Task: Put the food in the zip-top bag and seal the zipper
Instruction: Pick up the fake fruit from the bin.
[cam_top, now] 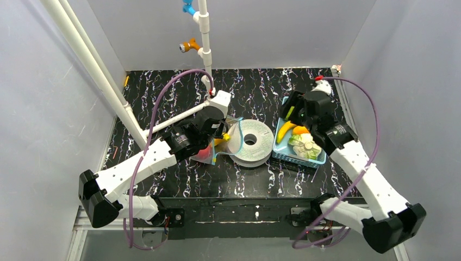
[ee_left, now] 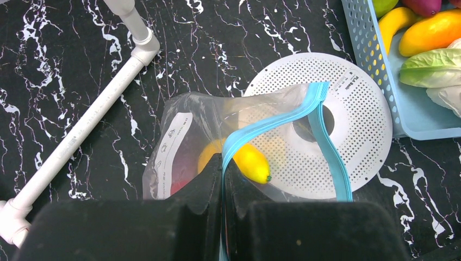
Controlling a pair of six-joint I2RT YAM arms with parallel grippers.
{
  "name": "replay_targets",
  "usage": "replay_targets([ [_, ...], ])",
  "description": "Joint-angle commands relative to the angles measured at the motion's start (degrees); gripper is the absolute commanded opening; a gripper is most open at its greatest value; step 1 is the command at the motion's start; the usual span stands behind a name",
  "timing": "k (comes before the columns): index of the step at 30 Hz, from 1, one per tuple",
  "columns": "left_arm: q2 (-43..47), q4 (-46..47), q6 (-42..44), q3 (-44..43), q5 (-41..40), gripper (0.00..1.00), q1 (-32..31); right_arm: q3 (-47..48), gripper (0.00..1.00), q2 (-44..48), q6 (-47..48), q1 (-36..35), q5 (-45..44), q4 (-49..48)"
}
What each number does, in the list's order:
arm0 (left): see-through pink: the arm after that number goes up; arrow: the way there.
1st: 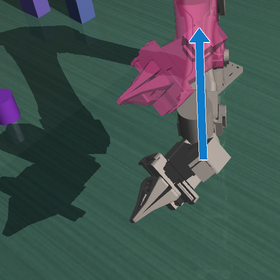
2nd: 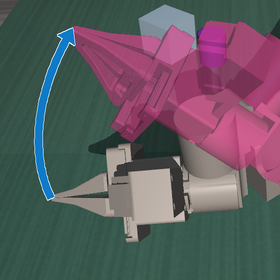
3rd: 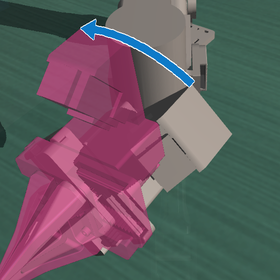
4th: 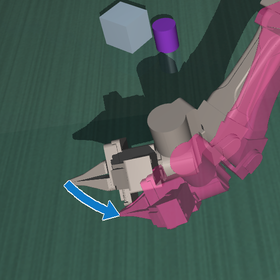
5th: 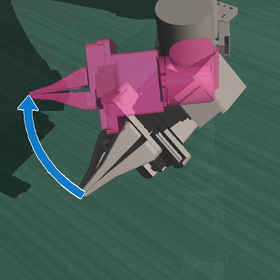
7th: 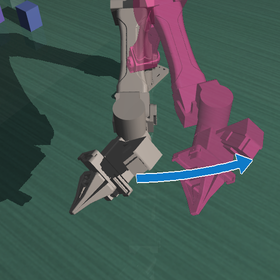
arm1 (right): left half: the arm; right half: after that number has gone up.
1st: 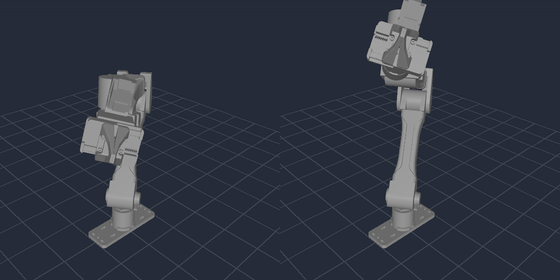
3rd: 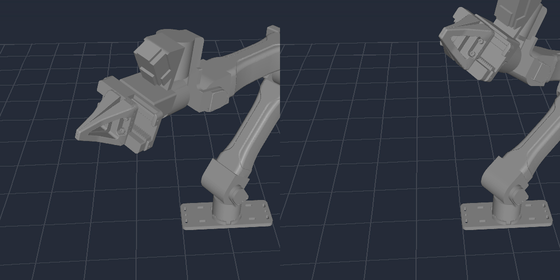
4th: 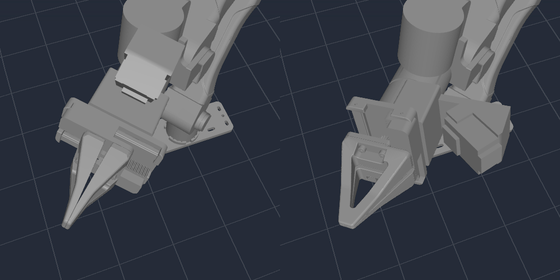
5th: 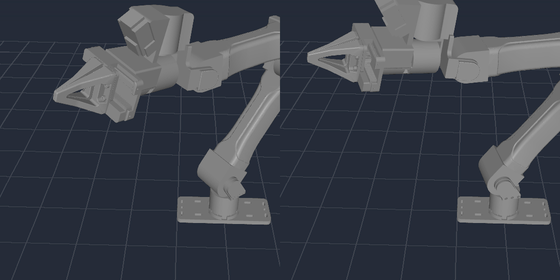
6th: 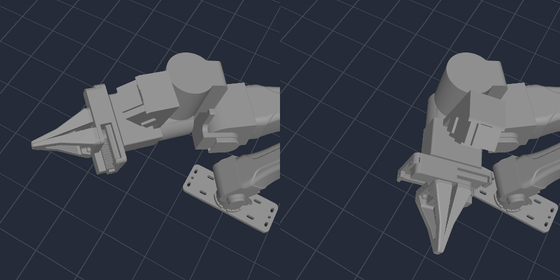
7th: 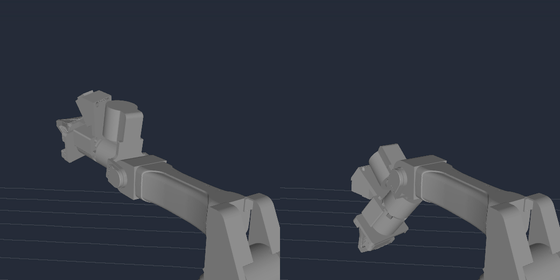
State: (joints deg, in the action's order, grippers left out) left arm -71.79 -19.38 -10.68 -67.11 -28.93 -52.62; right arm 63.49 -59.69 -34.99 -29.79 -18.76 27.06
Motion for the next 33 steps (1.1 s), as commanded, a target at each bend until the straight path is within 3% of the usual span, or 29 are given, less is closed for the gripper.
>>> replay_targets([
  [1, 0.9, 0.5, -0.3, -0.1, -0.6, 0.0, -0.1, -3.0, 0.76, -5.3, 1.8, 11.1, 8.3, 2.9],
  [6, 0.4, 0.3, -0.4, -0.2, -0.4, 0.0, -0.1, -1.2, 0.77, -13.6, 5.3, 15.9, 8.5, 0.3],
  [12, 0.8, 0.3, -0.4, -0.2, -0.7, 0.0, -0.1, 4.8, 0.77, -24.5, 10.9, 17.9, 2.8, -5.7],
  [19, 0.8, 0.4, 0.0, -0.1, -1.3, 0.0, -0.1, 16.9, 0.68, -40.0, 14.0, 19.4, 0.0, -4.4],
  [24, 0.7, 0.3, 0.0, -0.2, -1.3, 0.0, -0.1, 22.6, 0.58, -46.0, 14.9, 19.5, -3.8, 0.0],
  [31, 1.3, 0.2, -0.1, -0.3, -1.2, 0.0, -0.1, 22.2, 0.57, -49.2, 15.0, 19.8, 3.4, -1.1],
  [33, 1.2, 0.3, 0.0, -0.4, -1.2, 0.0, -0.1, 22.7, 0.52, -50.3, 14.9, 19.8, 4.2, -0.8],
])
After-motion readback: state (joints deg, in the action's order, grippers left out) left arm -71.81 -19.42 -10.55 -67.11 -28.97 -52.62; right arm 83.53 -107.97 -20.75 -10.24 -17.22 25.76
